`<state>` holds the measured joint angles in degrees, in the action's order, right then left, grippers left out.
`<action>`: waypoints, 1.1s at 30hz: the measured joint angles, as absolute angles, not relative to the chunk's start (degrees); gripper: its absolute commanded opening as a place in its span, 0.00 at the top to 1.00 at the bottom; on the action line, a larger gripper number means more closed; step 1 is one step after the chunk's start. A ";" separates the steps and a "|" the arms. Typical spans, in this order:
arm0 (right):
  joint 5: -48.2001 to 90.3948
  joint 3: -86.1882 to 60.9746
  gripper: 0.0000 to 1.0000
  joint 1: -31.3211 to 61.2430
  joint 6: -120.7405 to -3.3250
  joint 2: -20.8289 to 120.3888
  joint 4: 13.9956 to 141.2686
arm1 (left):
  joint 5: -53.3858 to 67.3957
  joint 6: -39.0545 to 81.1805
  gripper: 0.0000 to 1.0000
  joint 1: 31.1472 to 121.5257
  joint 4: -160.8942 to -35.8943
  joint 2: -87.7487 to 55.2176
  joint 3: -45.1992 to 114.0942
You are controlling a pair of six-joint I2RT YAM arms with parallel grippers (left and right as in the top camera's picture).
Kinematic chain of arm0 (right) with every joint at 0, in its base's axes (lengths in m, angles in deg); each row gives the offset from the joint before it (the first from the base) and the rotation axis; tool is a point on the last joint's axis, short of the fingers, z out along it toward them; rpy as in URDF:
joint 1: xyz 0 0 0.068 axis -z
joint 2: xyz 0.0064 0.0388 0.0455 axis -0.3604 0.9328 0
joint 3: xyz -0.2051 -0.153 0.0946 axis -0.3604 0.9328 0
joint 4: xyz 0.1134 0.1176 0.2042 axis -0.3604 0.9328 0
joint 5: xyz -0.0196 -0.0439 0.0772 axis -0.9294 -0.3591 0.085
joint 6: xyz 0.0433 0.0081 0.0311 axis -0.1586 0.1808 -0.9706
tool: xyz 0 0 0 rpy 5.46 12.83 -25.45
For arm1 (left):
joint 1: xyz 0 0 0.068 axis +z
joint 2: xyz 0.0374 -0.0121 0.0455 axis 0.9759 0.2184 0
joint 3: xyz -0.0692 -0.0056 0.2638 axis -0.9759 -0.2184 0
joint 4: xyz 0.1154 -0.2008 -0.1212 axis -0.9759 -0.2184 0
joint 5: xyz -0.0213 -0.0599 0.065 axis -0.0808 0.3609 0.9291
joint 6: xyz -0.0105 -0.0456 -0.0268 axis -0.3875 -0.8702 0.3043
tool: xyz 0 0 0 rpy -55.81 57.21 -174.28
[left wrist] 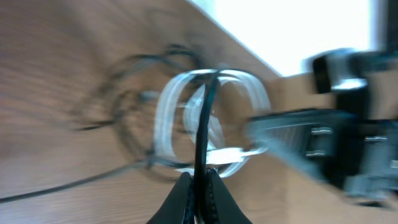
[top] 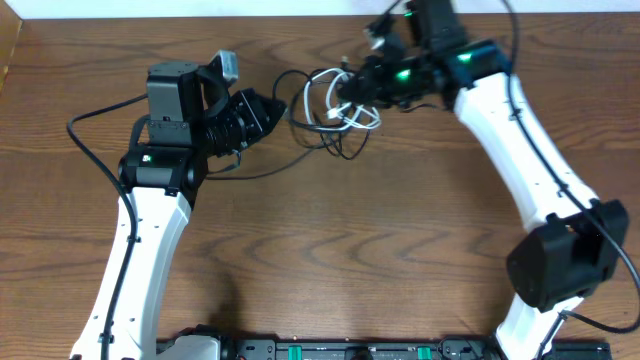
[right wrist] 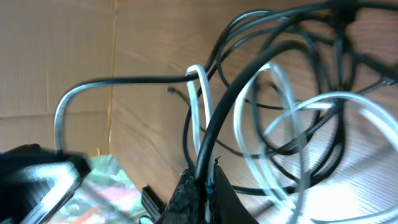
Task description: Untangle cables
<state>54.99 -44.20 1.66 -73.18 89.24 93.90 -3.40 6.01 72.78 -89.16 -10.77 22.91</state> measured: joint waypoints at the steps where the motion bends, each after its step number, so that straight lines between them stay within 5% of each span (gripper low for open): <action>1: 55.14 -44.20 0.99 2.73 -72.72 88.78 94.28 | -2.22 7.19 0.92 72.78 -90.19 -10.77 22.91; 19: 71.42 -44.20 0.99 17.00 -58.47 83.52 96.64 | 14.35 24.00 0.92 73.27 -102.82 -10.77 22.95; 26: 86.68 -44.16 0.99 20.24 -54.49 83.52 87.11 | 17.04 27.39 0.92 73.27 -104.09 -10.77 22.95; 33: 92.89 -44.31 0.85 25.86 -58.93 83.45 90.54 | 19.99 28.81 0.92 73.51 -104.96 -10.33 22.95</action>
